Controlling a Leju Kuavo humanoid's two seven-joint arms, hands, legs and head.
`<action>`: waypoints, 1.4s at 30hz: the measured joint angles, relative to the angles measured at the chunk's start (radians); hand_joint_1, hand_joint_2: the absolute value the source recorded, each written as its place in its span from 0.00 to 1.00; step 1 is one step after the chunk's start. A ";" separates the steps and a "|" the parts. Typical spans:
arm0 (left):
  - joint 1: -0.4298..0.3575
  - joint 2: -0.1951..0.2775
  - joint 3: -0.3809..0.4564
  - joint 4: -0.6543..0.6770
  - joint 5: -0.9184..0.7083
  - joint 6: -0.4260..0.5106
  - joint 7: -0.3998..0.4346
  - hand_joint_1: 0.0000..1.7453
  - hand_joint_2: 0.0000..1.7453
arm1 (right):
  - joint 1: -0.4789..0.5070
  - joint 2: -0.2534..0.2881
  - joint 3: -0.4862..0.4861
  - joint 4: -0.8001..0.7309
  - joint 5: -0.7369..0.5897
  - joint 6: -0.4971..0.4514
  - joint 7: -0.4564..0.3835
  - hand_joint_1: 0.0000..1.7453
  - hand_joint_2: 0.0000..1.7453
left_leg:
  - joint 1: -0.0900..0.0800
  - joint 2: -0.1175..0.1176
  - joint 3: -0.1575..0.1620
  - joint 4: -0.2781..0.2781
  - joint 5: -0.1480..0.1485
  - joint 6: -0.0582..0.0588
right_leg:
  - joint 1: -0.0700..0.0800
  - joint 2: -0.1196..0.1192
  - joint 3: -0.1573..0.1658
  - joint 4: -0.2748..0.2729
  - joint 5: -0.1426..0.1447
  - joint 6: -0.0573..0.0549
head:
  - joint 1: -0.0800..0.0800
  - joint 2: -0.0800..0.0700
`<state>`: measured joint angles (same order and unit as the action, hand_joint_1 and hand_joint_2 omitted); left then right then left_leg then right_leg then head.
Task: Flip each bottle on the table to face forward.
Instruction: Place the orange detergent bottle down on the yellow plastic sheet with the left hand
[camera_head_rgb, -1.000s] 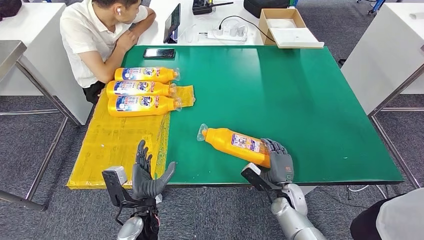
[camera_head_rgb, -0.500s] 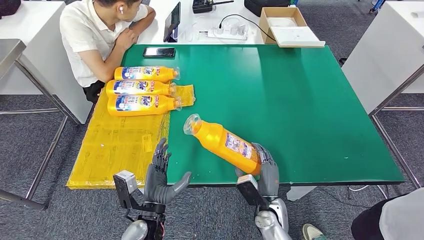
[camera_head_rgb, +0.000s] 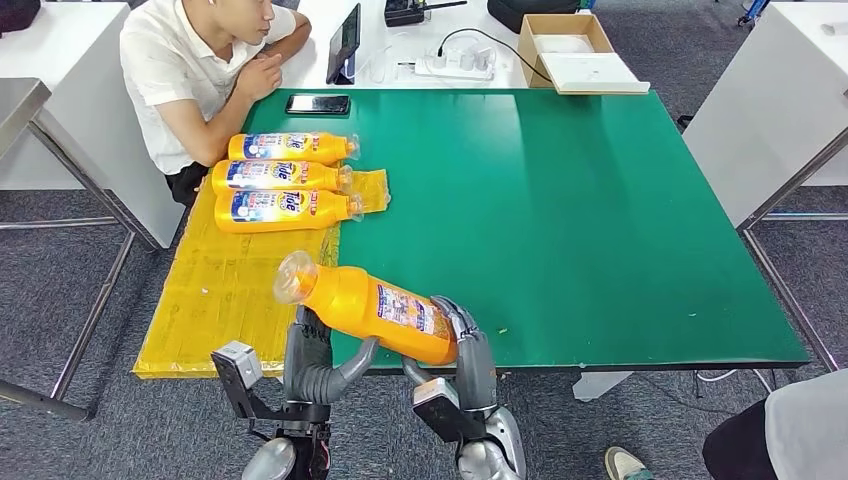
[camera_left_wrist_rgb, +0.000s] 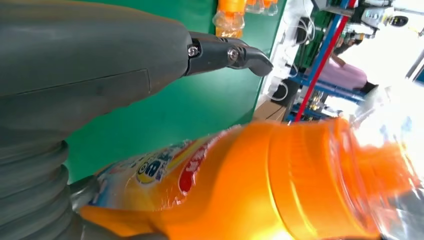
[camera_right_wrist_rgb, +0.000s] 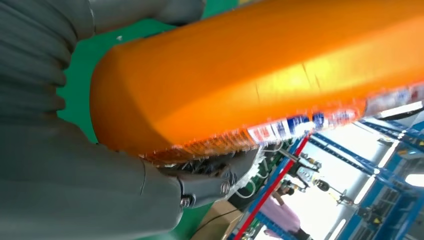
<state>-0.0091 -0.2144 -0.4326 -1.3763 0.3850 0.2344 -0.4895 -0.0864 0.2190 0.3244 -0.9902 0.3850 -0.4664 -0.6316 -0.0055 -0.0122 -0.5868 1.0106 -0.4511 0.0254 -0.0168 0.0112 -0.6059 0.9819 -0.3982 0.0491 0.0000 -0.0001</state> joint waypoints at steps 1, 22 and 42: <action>0.000 0.000 0.000 -0.007 0.017 -0.007 -0.003 0.00 1.00 | -0.002 0.001 0.015 0.000 -0.002 0.002 0.001 1.00 1.00 | 0.000 0.000 0.000 0.000 0.000 0.000 | 0.000 0.000 0.000 0.000 0.000 0.000 | 0.000 0.000; -0.015 0.039 -0.002 -0.074 0.217 -0.377 0.037 1.00 1.00 | -0.083 0.012 0.142 0.134 -0.046 0.088 -0.030 1.00 1.00 | 0.000 0.001 0.000 0.000 0.000 0.000 | 0.000 0.000 -0.002 0.000 0.000 0.000 | 0.000 0.000; -0.053 0.040 -0.026 0.019 -0.123 -0.278 -0.037 1.00 1.00 | -0.032 -0.006 0.144 0.084 -0.047 0.161 -0.005 0.09 0.75 | 0.000 0.001 -0.001 0.000 0.000 0.000 | 0.000 0.000 -0.002 0.000 0.000 0.000 | 0.000 0.000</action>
<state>-0.0619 -0.1741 -0.4583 -1.3573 0.2621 -0.0440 -0.5270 -0.1186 0.2127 0.4687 -0.9067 0.3382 -0.3056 -0.6369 -0.0054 -0.0108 -0.5882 1.0106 -0.4508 0.0253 -0.0168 0.0112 -0.6081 0.9820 -0.3981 0.0490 0.0001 -0.0003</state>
